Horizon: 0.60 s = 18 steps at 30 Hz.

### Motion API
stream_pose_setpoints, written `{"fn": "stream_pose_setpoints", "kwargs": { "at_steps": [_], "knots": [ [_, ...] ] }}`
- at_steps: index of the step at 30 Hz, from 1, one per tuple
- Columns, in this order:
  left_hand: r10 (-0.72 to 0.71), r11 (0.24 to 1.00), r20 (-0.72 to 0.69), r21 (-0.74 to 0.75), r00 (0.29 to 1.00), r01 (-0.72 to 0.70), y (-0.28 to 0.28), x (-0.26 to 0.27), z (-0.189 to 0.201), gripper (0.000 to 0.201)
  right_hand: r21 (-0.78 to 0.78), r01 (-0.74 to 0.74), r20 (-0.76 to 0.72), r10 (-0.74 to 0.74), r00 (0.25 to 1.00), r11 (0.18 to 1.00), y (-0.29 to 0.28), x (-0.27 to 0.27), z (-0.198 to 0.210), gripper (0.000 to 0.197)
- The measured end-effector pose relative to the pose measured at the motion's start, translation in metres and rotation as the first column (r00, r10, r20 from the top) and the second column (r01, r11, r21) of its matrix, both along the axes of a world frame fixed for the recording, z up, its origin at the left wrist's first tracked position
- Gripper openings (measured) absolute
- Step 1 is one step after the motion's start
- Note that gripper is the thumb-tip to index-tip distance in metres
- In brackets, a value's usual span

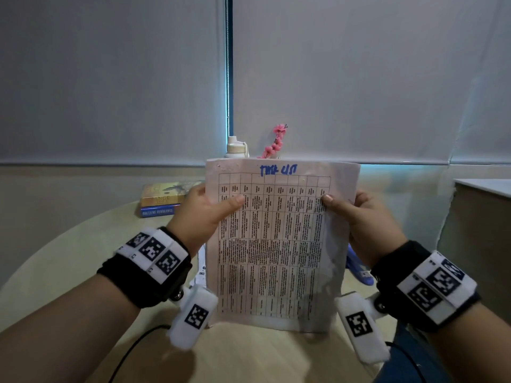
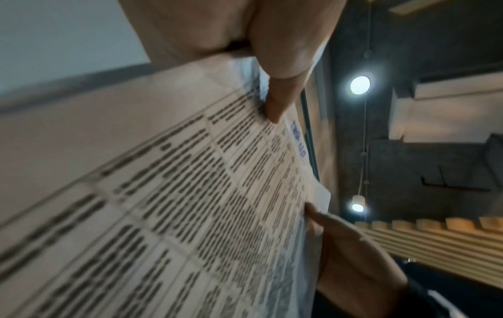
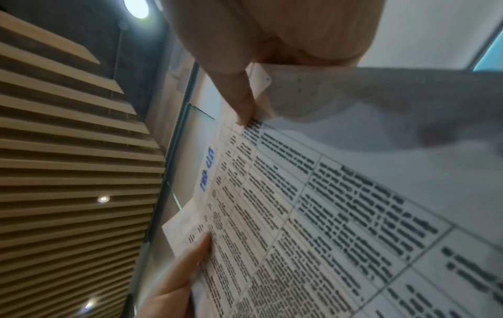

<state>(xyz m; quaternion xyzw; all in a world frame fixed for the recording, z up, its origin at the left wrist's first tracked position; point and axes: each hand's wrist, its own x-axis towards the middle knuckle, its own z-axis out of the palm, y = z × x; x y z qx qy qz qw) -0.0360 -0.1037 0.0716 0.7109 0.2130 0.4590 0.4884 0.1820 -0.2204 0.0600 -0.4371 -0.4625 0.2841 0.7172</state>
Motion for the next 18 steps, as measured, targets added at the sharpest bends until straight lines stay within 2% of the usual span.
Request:
{"fn": "stream_pose_setpoints", "kwargs": {
  "at_steps": [2,3,6,7,8,9,10,11,12,13,14,16,18],
  "knots": [
    [0.034,0.999,0.004,-0.026,0.999,-0.034,0.002,0.000,-0.005,0.023,-0.013,-0.026,0.023,0.027,0.999,1.000,-0.001,0.000,0.008,0.045],
    [0.048,0.999,0.016,-0.028,0.999,-0.047,0.004,0.000,-0.005,0.019,-0.030,-0.011,0.017,0.011,1.000,0.999,0.001,0.008,0.012,0.045],
    [0.088,0.995,0.036,-0.048,0.995,-0.086,0.014,-0.004,-0.003,0.013,-0.173,0.232,0.030,-0.231,0.973,0.957,0.012,0.045,0.021,0.054],
    [0.093,0.994,0.038,-0.060,0.995,-0.091,0.018,-0.005,-0.003,0.012,-0.260,0.370,0.155,-0.339,0.928,0.892,0.018,0.060,0.017,0.049],
    [0.098,0.993,0.037,-0.070,0.995,-0.095,0.022,-0.006,-0.004,0.012,-0.346,0.503,0.386,-0.368,0.846,0.792,0.026,0.072,0.013,0.042],
    [0.103,0.992,0.033,-0.078,0.994,-0.100,0.024,-0.006,-0.005,0.012,-0.417,0.623,0.649,-0.263,0.714,0.661,0.034,0.088,0.000,0.036],
    [0.112,0.991,0.033,-0.082,0.993,-0.109,0.026,-0.006,-0.007,0.013,-0.451,0.715,0.820,-0.068,0.568,0.534,0.042,0.099,-0.013,0.036],
    [0.124,0.989,0.038,-0.080,0.992,-0.121,0.027,-0.006,-0.008,0.014,-0.459,0.782,0.885,0.138,0.445,0.422,0.048,0.106,-0.026,0.043],
    [0.135,0.989,0.046,-0.074,0.990,-0.131,0.028,-0.005,-0.008,0.015,-0.454,0.821,0.884,0.288,0.367,0.346,0.052,0.112,-0.038,0.051],
    [0.140,0.988,0.056,-0.069,0.989,-0.136,0.028,-0.004,-0.009,0.016,-0.454,0.839,0.867,0.366,0.339,0.299,0.056,0.115,-0.048,0.055],
    [0.140,0.989,0.061,-0.062,0.988,-0.136,0.028,-0.004,-0.009,0.016,-0.460,0.849,0.854,0.392,0.343,0.260,0.059,0.117,-0.055,0.055],
    [0.138,0.990,0.066,-0.032,0.988,-0.137,0.028,-0.003,-0.010,0.015,-0.501,0.833,0.839,0.369,0.400,0.236,0.067,0.122,-0.066,0.048],
    [0.126,0.992,0.065,-0.009,0.990,-0.126,0.028,-0.002,-0.011,0.015,-0.527,0.818,0.834,0.326,0.446,0.231,0.067,0.131,-0.075,0.057]
  ]
}}
